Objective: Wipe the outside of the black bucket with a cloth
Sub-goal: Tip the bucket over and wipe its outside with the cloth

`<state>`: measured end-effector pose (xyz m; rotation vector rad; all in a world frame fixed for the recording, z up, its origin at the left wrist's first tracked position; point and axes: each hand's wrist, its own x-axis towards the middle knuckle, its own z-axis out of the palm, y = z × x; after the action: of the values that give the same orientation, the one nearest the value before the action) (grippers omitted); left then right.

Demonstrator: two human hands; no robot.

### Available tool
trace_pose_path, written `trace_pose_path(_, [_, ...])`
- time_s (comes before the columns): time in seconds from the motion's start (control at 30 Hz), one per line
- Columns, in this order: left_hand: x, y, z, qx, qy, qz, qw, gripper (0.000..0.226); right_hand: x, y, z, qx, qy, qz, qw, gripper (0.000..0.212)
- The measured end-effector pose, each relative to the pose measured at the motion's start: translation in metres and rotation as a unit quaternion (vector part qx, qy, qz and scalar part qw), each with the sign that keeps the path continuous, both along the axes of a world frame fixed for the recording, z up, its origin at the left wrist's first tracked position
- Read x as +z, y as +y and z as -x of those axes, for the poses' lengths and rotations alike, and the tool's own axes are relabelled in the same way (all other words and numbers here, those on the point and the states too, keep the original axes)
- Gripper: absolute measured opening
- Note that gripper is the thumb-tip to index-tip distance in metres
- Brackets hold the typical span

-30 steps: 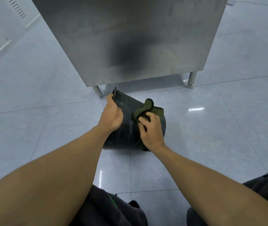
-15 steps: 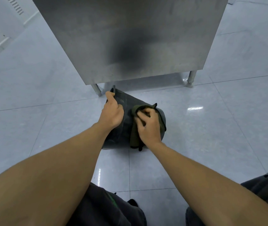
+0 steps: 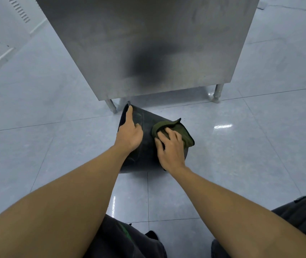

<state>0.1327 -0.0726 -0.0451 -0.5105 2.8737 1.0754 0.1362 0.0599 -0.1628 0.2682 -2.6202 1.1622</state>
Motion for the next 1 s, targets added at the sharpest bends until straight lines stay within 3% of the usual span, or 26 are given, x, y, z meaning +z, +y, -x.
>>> trace_pose_path(0.17, [0.003,0.006,0.008,0.007,0.017,-0.028,0.999,0.060,0.020,-0.017,-0.007,0.138,0.105,0.033,0.984,0.030])
trace_pose_path(0.27, [0.001,0.007,0.011,0.009,0.021,-0.029,0.999,0.056,0.031,-0.022,-0.003,0.143,0.108,0.009,0.984,0.031])
trace_pose_path(0.37, [-0.002,0.004,0.011,0.033,0.011,-0.037,0.999,0.048,0.025,-0.017,0.007,0.097,0.043,-0.042,0.993,0.034])
trace_pose_path(0.5, [-0.004,-0.009,0.009,0.045,-0.003,-0.053,0.998,0.017,-0.001,0.005,0.014,-0.033,-0.110,-0.051,0.992,0.049])
trace_pose_path(0.6, [-0.004,-0.015,0.008,0.009,0.000,-0.043,0.999,0.026,-0.011,0.024,0.018,-0.120,-0.178,-0.028,0.976,0.049])
trace_pose_path(0.7, [-0.005,-0.009,0.006,-0.010,-0.018,0.017,1.000,0.048,-0.006,0.027,0.018,-0.191,-0.233,0.026,0.953,0.048])
trace_pose_path(0.77, [-0.005,-0.006,0.005,-0.001,-0.022,0.032,0.999,0.053,0.000,0.021,0.014,-0.175,-0.214,0.026,0.961,0.047])
trace_pose_path(0.87, [-0.003,0.000,0.006,0.009,-0.021,-0.005,1.000,0.057,0.018,-0.001,0.008,-0.042,-0.105,0.016,0.993,0.044])
trace_pose_path(0.93, [-0.001,0.004,0.009,0.008,-0.014,-0.024,1.000,0.060,0.030,-0.019,0.005,0.059,-0.029,0.007,0.998,0.042])
trace_pose_path(1.0, [0.000,0.007,0.012,0.003,-0.001,-0.029,1.000,0.060,0.034,-0.026,0.004,0.098,0.010,-0.013,0.995,0.042])
